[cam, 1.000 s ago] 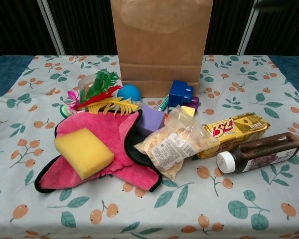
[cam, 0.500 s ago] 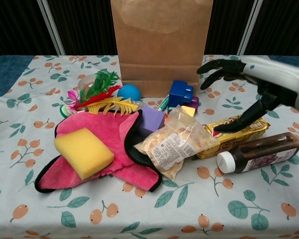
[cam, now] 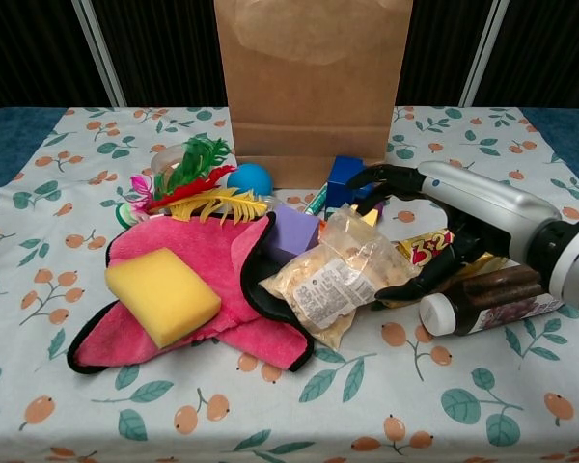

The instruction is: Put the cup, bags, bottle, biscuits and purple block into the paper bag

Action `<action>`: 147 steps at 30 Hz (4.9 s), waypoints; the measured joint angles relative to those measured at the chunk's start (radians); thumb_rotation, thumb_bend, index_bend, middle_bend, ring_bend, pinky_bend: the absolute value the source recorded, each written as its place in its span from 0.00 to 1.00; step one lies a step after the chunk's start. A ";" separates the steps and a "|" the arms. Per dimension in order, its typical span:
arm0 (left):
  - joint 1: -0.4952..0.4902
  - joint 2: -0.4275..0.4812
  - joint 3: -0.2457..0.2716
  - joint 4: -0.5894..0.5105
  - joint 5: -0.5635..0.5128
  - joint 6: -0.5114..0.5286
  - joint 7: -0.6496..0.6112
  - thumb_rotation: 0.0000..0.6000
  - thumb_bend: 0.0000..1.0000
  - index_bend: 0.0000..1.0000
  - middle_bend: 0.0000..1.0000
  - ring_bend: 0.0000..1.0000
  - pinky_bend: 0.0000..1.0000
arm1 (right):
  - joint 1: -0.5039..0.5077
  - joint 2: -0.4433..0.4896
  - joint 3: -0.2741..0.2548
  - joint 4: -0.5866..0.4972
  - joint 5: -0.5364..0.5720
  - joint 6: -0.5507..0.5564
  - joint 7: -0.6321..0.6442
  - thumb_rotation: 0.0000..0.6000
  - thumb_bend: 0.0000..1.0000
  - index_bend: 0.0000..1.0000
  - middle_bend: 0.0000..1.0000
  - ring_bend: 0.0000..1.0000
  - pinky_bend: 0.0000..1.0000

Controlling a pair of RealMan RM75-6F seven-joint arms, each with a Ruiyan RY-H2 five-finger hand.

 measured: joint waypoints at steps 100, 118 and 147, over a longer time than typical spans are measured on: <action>-0.013 -0.007 -0.022 0.046 -0.045 -0.043 -0.031 1.00 0.00 0.09 0.07 0.06 0.19 | 0.466 -0.007 0.573 0.319 0.288 0.112 -0.160 1.00 0.15 0.51 0.49 0.35 0.43; -0.009 -0.005 -0.020 0.040 -0.037 -0.031 -0.037 1.00 0.00 0.09 0.07 0.06 0.19 | 0.352 0.119 0.531 0.125 0.226 0.199 -0.109 1.00 0.11 0.48 0.47 0.32 0.41; 0.008 -0.021 -0.013 0.028 -0.020 -0.002 0.003 1.00 0.00 0.09 0.07 0.06 0.19 | -0.072 0.422 -0.177 0.184 -0.545 -0.017 0.093 1.00 0.00 0.39 0.38 0.22 0.32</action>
